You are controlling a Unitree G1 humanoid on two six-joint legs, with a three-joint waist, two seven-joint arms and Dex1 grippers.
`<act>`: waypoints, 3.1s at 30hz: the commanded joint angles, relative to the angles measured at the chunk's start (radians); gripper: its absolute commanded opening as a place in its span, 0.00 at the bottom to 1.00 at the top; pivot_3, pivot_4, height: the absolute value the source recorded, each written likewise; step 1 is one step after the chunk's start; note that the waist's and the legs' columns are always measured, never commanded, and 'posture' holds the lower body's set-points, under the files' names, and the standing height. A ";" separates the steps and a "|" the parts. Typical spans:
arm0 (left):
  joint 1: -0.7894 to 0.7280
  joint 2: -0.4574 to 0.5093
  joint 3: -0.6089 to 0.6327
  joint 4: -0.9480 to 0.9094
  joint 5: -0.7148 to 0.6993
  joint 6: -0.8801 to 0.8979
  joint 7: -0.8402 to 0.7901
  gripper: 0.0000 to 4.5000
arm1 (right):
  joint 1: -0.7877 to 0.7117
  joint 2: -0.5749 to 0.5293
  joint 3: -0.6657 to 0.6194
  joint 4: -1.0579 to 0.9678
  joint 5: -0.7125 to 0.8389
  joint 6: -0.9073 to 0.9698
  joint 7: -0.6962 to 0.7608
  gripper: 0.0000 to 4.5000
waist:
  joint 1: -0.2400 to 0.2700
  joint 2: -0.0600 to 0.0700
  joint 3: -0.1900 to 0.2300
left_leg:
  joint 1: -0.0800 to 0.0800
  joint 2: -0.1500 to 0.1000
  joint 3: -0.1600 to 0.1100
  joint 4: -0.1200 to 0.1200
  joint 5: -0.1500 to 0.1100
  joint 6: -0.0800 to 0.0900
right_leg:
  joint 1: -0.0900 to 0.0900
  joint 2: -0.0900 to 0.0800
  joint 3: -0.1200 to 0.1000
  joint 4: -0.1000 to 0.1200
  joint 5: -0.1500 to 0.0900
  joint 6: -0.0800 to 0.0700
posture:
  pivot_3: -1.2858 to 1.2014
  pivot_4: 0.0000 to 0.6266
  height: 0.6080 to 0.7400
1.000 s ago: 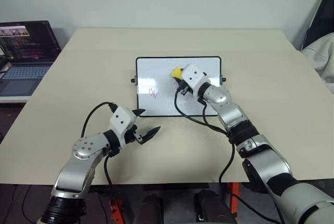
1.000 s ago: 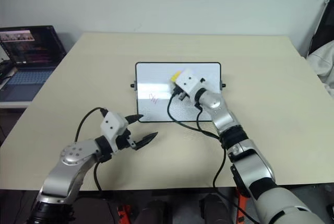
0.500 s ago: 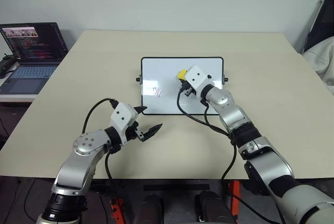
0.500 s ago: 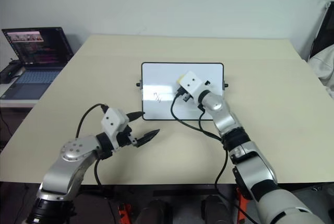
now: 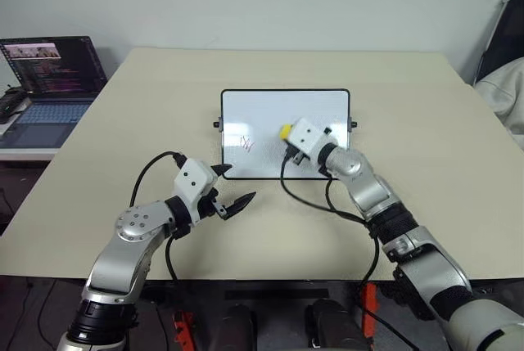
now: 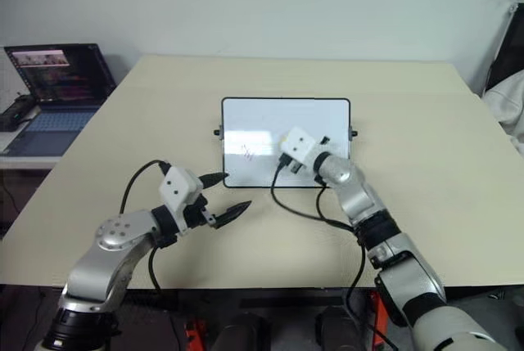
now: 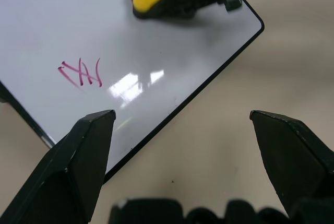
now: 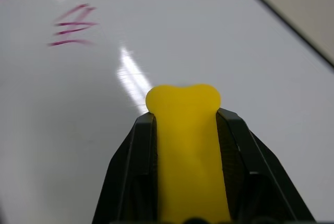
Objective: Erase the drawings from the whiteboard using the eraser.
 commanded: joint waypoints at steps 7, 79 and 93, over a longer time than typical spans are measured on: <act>-0.020 -0.003 -0.009 -0.035 -0.010 -0.008 -0.005 1.00 | 0.150 -0.065 0.056 -0.098 -0.012 0.170 0.197 0.26 | -0.002 -0.001 -0.001 | 0.000 0.000 0.000 -0.002 -0.001 0.000 | 0.005 -0.001 0.000 -0.003 -0.001 0.001 | 0.52 0.24 1.00; 0.188 -0.038 0.157 -0.026 -0.009 -0.094 0.101 1.00 | 0.175 0.004 0.058 -0.403 0.149 0.034 0.200 0.26 | -0.005 -0.002 0.002 | -0.023 0.000 0.001 -0.012 -0.006 -0.009 | -0.022 0.000 -0.003 -0.002 -0.002 0.003 | 0.52 0.24 1.00; 0.165 -0.044 0.117 0.049 0.011 -0.176 0.087 1.00 | -0.194 0.125 0.174 0.322 -0.040 -0.139 0.249 0.26 | -0.007 -0.002 0.001 | -0.020 0.000 0.002 -0.010 -0.006 -0.009 | -0.022 -0.002 -0.001 0.002 -0.001 0.002 | 0.52 0.24 1.00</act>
